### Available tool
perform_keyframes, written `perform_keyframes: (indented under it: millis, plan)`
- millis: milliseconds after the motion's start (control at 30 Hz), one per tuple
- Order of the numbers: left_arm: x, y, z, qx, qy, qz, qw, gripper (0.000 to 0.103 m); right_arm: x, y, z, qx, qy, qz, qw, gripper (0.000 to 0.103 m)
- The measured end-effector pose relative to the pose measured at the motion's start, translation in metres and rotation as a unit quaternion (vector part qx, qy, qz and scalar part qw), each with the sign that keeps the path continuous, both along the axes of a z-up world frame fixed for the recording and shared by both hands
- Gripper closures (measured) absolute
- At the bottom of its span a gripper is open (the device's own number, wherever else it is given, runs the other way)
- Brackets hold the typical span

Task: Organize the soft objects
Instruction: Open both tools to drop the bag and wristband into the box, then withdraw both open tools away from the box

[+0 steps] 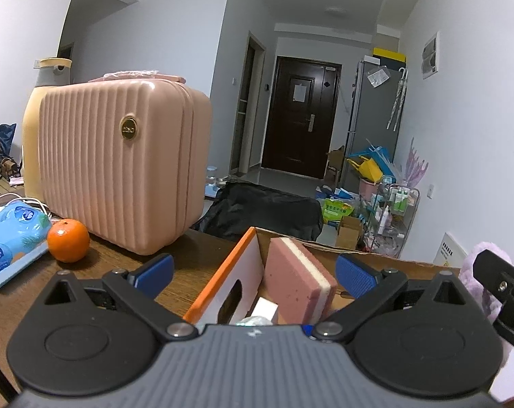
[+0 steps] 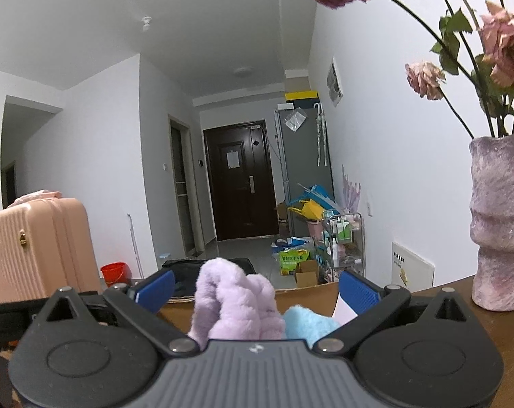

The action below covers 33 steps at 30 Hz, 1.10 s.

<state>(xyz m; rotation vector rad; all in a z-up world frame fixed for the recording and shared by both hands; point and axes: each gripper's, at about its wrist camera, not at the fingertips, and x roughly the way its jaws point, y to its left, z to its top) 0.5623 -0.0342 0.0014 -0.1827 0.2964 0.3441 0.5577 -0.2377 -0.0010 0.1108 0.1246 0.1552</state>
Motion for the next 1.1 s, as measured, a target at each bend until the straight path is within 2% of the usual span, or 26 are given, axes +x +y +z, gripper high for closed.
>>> perform_keyframes:
  millis: [400, 1100]
  plan:
    - [-0.038, 0.009, -0.002, 0.007, 0.002, -0.012, 0.9999, 0.0, -0.046, 0.001, -0.004, -0.014, -0.002, -0.008, 1.0, 0.0]
    - [-0.129, 0.02, -0.003, 0.021, 0.012, -0.019, 0.9995, 0.0, -0.137, 0.002, -0.012, -0.05, 0.019, -0.024, 0.998, 0.0]
